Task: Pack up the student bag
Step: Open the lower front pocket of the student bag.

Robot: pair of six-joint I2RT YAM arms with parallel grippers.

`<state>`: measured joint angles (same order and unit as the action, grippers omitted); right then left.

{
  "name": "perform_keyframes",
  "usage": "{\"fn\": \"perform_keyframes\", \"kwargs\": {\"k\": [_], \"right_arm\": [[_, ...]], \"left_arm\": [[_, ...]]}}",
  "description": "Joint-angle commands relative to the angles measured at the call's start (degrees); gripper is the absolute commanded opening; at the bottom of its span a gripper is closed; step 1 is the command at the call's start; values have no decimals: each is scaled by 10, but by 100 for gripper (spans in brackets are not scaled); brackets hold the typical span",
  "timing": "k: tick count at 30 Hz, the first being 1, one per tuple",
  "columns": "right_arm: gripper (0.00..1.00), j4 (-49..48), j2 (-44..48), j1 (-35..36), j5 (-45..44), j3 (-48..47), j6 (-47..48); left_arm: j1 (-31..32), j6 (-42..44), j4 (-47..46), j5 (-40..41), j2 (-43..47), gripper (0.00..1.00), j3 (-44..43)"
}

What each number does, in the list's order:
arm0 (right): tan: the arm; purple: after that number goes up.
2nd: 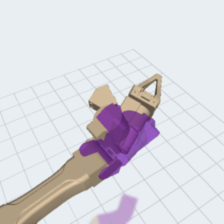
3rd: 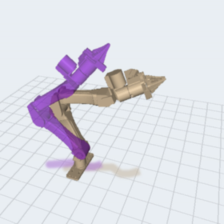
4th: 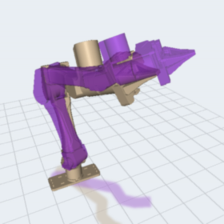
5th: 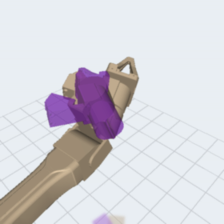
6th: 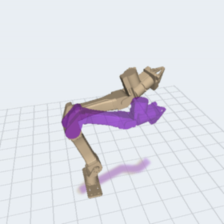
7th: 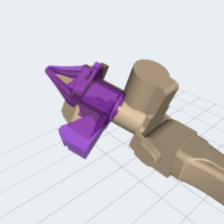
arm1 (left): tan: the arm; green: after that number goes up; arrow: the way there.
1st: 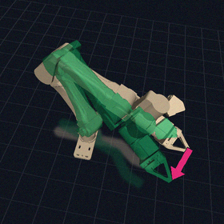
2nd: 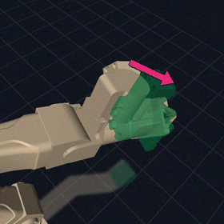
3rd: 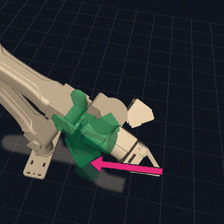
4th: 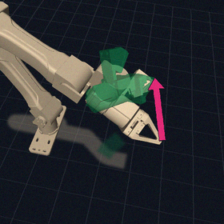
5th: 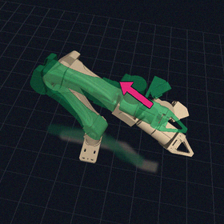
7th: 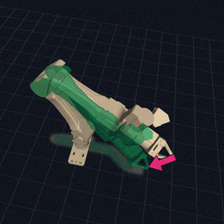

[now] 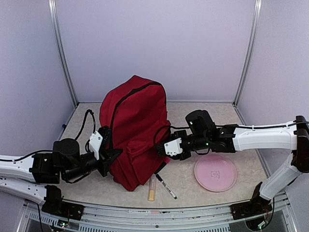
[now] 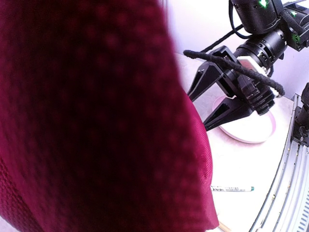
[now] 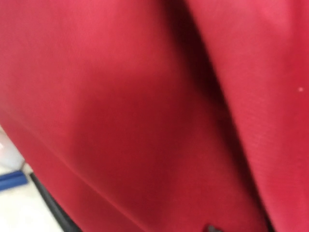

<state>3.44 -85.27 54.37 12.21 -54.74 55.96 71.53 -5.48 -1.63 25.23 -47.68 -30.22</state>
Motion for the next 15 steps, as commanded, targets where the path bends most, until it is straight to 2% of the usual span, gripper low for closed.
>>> {"fn": "perform_keyframes", "kwargs": {"k": [1, 9, 15], "right_arm": [[56, -49, -17, 6, -13, -46, 37], [62, -56, -49, 9, -1, -94, 55], [62, 7, -90, 9, 9, -129, 58]], "left_arm": [[-4, 11, -54, -1, 9, 0, -24], [-4, 10, -57, -11, 5, 0, -21], [-5, 9, -57, -8, 13, 0, -17]]}}
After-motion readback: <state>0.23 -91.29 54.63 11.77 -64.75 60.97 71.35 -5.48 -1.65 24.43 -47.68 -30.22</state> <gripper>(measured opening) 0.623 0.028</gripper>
